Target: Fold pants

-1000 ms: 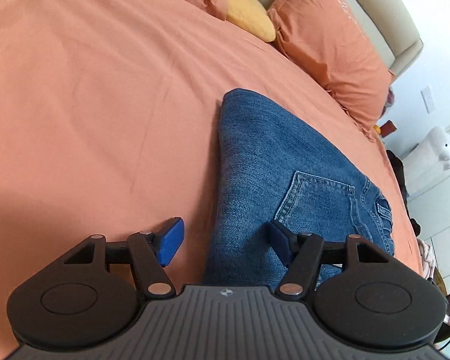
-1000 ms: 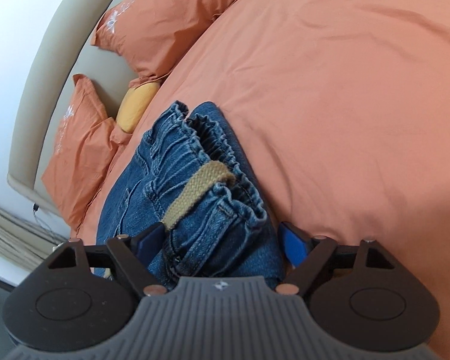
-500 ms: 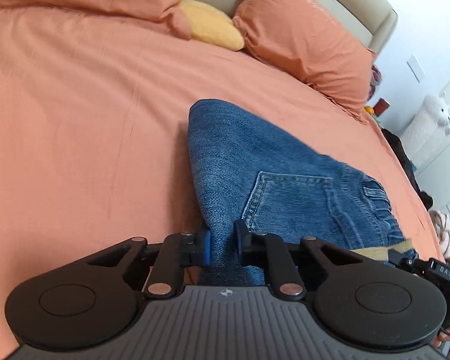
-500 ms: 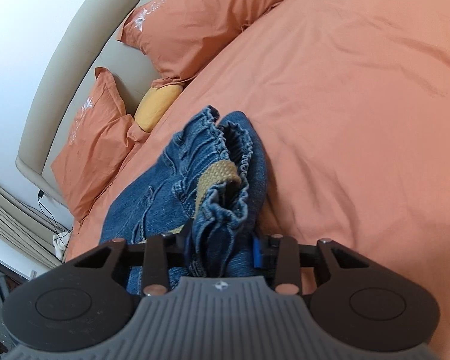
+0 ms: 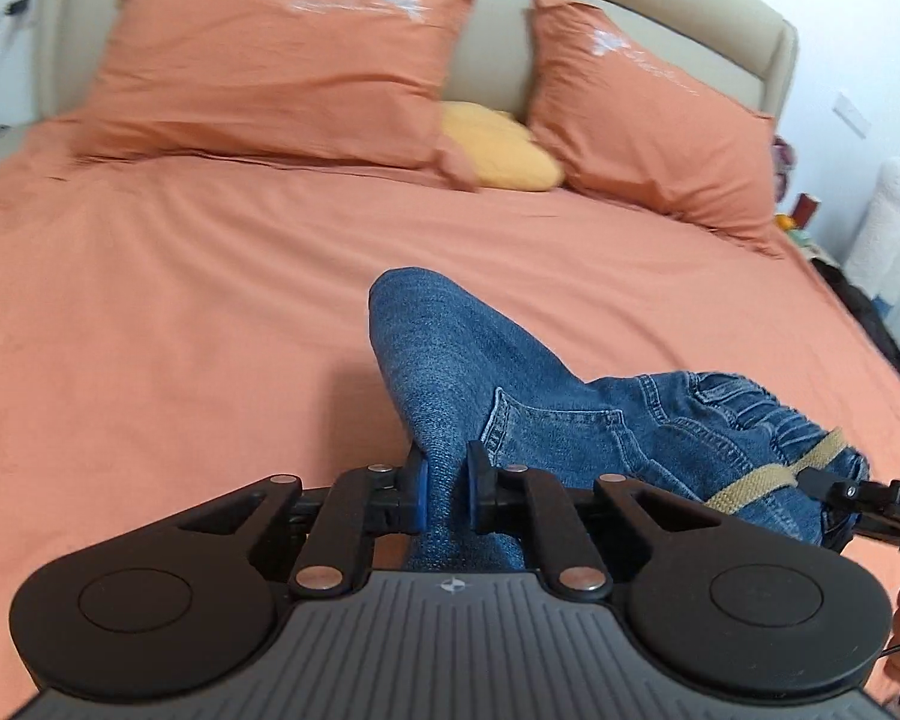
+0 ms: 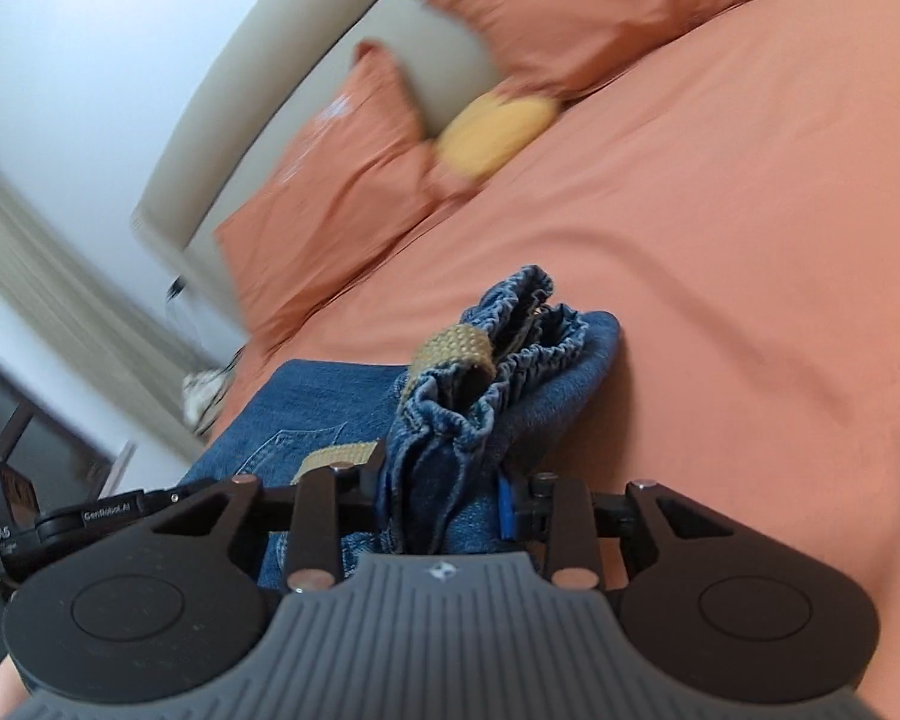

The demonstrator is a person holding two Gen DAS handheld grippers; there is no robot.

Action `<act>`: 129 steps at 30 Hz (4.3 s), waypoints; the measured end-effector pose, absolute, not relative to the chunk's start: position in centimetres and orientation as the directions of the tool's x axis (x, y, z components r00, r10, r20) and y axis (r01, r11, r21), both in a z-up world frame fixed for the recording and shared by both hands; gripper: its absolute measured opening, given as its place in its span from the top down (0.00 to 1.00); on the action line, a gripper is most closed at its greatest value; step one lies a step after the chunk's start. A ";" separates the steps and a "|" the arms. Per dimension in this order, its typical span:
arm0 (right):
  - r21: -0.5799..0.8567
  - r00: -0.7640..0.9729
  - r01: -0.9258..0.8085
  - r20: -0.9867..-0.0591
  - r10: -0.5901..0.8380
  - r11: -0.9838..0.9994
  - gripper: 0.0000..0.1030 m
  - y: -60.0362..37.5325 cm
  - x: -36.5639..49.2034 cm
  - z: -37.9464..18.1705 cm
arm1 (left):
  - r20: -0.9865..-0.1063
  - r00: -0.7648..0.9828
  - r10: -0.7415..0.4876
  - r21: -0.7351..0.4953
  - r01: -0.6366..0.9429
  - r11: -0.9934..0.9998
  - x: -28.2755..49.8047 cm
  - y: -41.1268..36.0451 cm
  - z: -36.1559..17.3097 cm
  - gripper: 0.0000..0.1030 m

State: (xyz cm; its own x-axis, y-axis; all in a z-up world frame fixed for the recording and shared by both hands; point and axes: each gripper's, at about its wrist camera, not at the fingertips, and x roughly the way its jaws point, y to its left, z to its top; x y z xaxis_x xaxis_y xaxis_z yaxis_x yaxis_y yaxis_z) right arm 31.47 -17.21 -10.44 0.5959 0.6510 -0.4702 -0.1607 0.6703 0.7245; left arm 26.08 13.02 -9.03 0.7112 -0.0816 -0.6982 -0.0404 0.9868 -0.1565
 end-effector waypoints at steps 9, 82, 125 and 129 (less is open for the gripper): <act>0.686 0.491 -0.300 -0.484 0.724 0.662 0.73 -3.7 27.6 -8.8 | -0.739 0.674 0.014 -0.120 -0.152 0.981 19.9 24.2 -9.3 0.88; 0.162 0.694 -0.412 -0.582 0.424 0.896 0.12 2.4 6.4 4.1 | -0.701 0.710 0.069 0.026 -0.072 0.997 0.0 15.4 -0.5 0.46; 0.130 0.682 -0.380 -0.629 0.373 0.916 0.07 2.9 3.9 -0.4 | -0.686 0.680 0.259 0.067 -0.295 0.953 -3.0 10.3 -7.0 0.25; 0.138 0.685 -0.377 -0.623 0.376 0.916 0.07 2.7 3.8 -0.3 | -0.686 0.682 0.254 0.071 -0.285 0.956 -3.0 10.0 -7.0 0.25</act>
